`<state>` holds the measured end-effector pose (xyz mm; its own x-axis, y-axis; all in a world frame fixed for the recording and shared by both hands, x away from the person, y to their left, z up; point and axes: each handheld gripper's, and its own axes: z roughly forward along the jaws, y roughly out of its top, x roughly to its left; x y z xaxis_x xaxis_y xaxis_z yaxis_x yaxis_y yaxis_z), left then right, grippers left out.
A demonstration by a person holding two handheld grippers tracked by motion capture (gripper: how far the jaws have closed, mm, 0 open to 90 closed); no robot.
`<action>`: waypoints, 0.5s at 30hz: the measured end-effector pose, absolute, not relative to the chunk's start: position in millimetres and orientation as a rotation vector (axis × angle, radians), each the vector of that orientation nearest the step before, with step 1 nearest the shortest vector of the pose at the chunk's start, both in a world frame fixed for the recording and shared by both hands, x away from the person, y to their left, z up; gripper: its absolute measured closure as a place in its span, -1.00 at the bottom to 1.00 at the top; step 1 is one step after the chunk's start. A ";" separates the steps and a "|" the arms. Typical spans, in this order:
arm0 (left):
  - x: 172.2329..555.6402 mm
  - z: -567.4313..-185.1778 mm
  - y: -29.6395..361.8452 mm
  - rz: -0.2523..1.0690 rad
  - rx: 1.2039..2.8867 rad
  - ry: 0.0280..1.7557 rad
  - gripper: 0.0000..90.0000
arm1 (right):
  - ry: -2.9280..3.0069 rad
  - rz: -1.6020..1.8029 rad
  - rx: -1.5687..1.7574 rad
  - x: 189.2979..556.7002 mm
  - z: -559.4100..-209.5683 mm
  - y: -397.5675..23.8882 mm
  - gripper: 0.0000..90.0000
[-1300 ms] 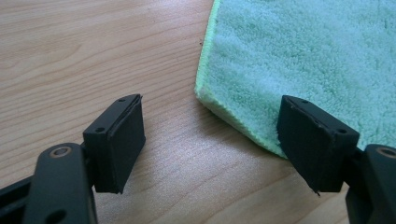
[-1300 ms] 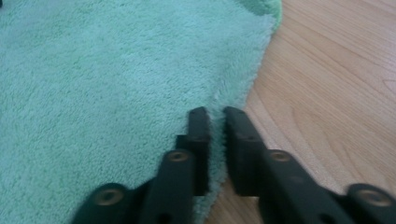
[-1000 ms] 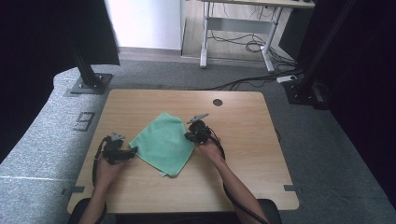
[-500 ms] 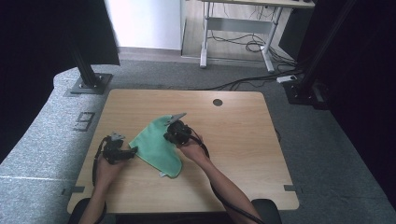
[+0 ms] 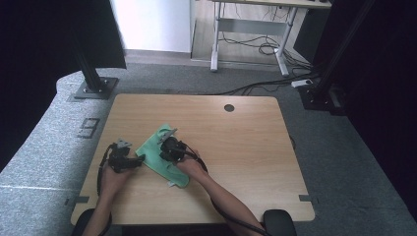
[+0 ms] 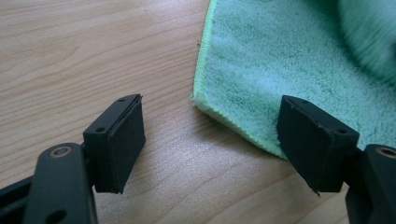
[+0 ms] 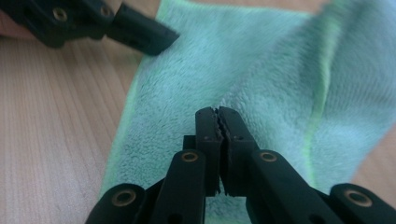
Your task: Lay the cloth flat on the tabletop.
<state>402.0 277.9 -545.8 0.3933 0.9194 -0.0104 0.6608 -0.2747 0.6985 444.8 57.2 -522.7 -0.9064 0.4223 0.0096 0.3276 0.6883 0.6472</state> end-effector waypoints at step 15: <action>402.2 -545.9 277.7 0.536 2.031 1.342 -0.47 | 2.679 1.068 0.681 462.0 -490.9 36.0 0.45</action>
